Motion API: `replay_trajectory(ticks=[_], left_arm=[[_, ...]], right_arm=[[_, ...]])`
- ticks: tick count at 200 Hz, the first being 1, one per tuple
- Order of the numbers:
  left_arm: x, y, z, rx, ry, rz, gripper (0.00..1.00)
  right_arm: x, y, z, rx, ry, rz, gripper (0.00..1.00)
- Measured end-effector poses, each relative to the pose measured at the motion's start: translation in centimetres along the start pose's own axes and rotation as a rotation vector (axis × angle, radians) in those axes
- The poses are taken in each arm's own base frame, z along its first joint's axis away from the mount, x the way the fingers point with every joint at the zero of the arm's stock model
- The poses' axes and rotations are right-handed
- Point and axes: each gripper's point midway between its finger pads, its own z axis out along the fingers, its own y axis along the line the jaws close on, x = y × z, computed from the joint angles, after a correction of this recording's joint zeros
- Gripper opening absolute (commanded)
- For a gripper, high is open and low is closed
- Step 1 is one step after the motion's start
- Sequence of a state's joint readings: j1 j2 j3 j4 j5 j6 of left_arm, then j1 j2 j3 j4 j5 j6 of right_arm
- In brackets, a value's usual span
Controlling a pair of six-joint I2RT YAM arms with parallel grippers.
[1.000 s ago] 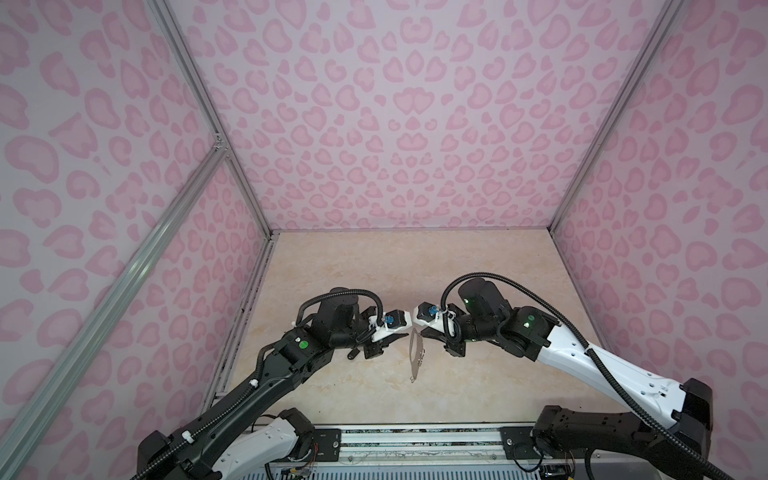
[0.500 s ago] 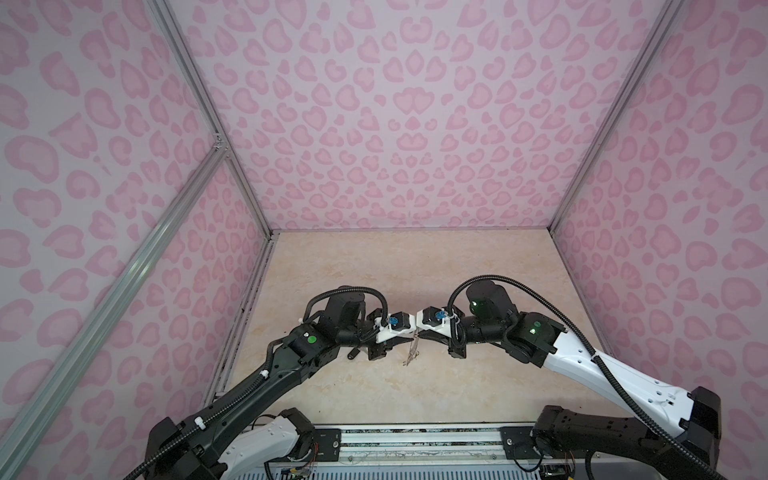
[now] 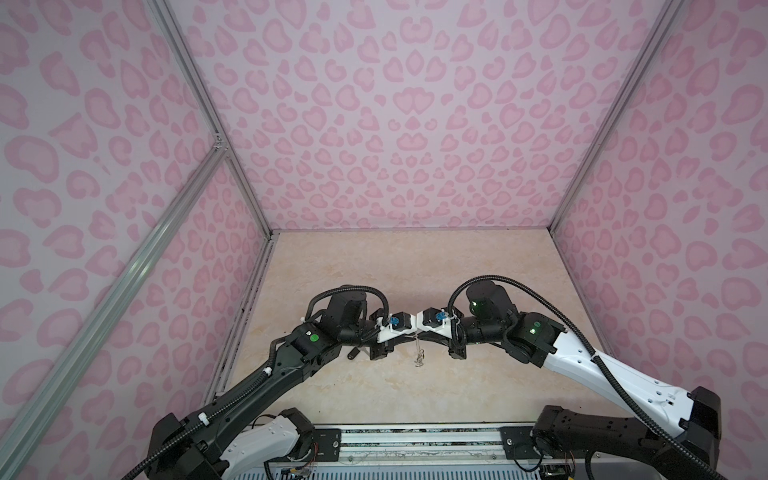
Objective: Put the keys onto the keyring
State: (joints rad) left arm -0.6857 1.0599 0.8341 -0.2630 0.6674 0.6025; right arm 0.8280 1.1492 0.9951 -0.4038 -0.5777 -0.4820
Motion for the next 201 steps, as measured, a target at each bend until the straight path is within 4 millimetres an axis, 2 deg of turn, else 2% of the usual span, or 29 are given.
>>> replay_trajectory(ticks=[36,64,82,97,116,165,201], left_arm=[[-0.2,-0.2,0.1,0.015,-0.011,-0.001,0.03],[-0.3,-0.2,0.1,0.017,-0.014,-0.005,0.03],[-0.4,-0.3,0.1,0.020,-0.020,-0.004,0.03],[-0.6,-0.5,0.1,0.029,-0.031,-0.002,0.03],[-1.0,-0.5,0.0,0.032,-0.050,0.010,0.03],[-1.6,-0.6,-0.1,0.041,-0.078,0.019,0.03],[-2.3,-0.6,-0.1,0.047,-0.107,0.026,0.03]], right_arm=[[-0.1,0.0,0.2,-0.005,-0.004,-0.001,0.00],[-0.1,0.0,0.2,-0.002,-0.009,-0.003,0.00],[-0.1,-0.1,0.0,0.008,-0.017,-0.005,0.17],[-0.2,-0.3,-0.3,0.034,-0.024,-0.004,0.24],[-0.1,-0.6,-1.0,0.076,-0.031,-0.010,0.27],[0.8,-0.9,-3.4,0.187,-0.075,0.000,0.23],[1.4,0.2,-2.9,0.156,-0.104,0.050,0.18]])
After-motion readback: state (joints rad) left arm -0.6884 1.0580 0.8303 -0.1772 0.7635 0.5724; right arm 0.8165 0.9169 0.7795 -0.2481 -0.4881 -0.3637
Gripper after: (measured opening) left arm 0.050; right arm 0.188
